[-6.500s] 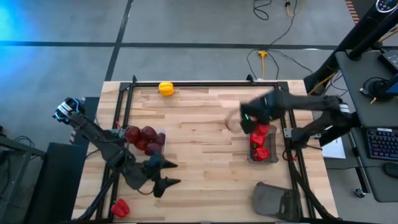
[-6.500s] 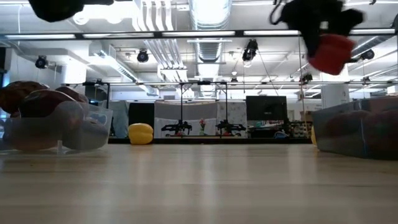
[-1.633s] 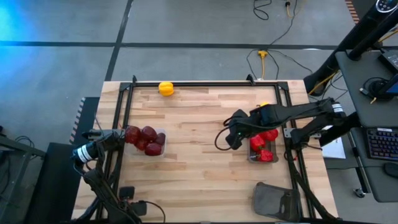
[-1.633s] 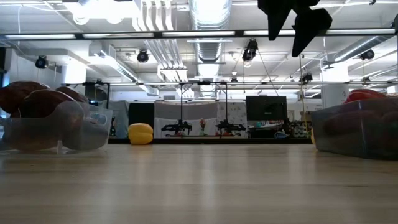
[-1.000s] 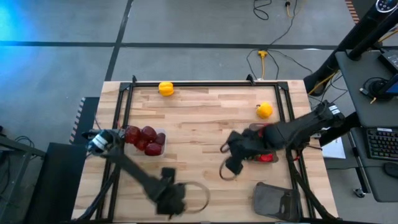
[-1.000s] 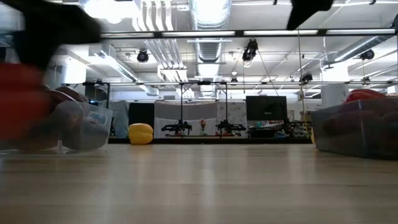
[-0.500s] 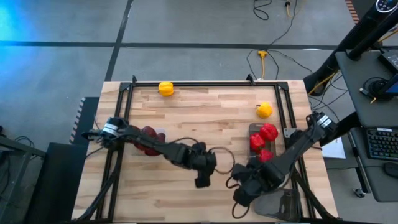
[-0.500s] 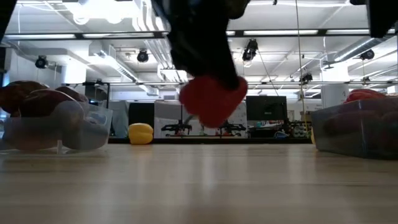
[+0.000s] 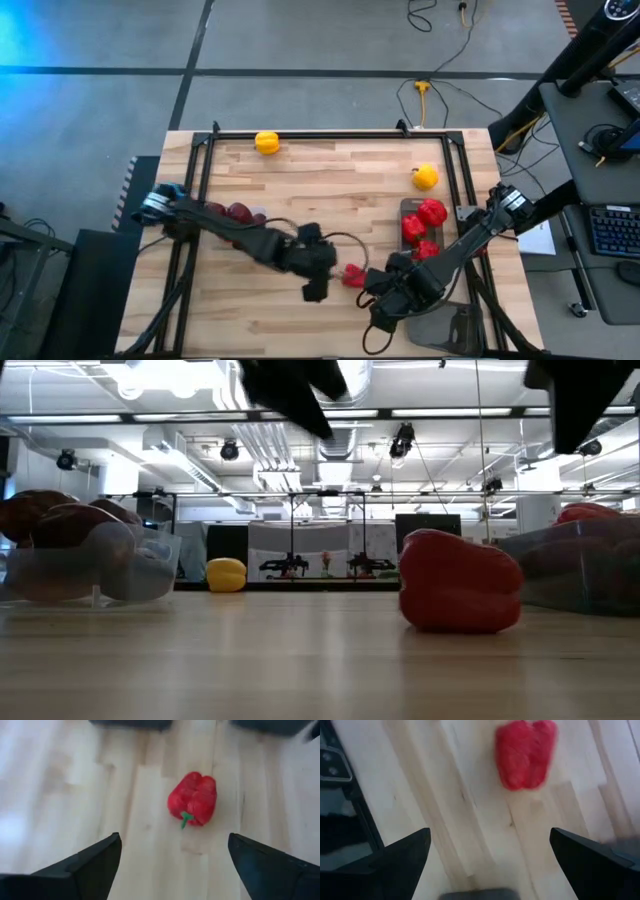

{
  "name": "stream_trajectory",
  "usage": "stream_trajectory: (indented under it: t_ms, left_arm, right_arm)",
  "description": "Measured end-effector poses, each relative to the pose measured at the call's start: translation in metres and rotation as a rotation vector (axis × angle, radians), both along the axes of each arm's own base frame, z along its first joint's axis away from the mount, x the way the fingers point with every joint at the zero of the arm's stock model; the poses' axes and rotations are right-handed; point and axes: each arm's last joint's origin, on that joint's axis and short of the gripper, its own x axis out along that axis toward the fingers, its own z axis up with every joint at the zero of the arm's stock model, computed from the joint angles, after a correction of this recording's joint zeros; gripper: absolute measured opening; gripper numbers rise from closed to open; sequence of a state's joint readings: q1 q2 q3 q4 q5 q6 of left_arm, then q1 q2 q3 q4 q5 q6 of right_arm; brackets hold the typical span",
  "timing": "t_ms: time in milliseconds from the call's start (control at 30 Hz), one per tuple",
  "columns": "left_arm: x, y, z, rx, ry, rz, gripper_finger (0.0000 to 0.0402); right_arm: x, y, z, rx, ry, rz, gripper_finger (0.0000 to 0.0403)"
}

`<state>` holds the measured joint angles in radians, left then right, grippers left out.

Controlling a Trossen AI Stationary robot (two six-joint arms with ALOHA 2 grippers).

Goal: Sort produce into baskets
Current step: Put the red bell pepper in the top black bin

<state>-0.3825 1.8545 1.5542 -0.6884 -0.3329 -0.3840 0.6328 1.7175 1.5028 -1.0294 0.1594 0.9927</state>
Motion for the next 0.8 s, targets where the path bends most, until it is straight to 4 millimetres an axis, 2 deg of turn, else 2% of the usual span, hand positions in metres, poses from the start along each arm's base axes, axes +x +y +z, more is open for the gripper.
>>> stream_trajectory:
  t_ms: [133, 233, 333, 400, 567, 800]
  left_arm:
    - [-0.049, -0.016, 0.039, 0.116, -0.08, 0.073, 0.0344]
    - [-0.087, -0.026, 0.057, 0.094, -0.125, 0.132, 0.0338]
    - [-0.119, -0.037, 0.06, 0.021, -0.14, 0.178, 0.0334]
    - [-0.136, -0.046, 0.056, -0.013, -0.153, 0.194, 0.0331]
    - [-0.161, -0.062, 0.041, -0.043, -0.188, 0.236, 0.0329]
    - [-0.163, -0.073, 0.026, -0.142, -0.227, 0.287, 0.0329]
  right_arm:
    - [0.009, 0.0, -0.006, -0.019, -0.025, 0.102, 0.04]
    - [0.018, -0.008, -0.012, -0.025, -0.021, 0.093, 0.04]
    - [0.03, -0.023, -0.016, -0.033, -0.023, 0.07, 0.04]
    - [0.045, -0.033, -0.022, -0.011, -0.055, 0.048, 0.04]
    - [0.068, -0.057, -0.045, 0.026, 0.004, 0.006, 0.04]
    - [0.079, -0.067, -0.077, 0.008, 0.1, -0.018, 0.04]
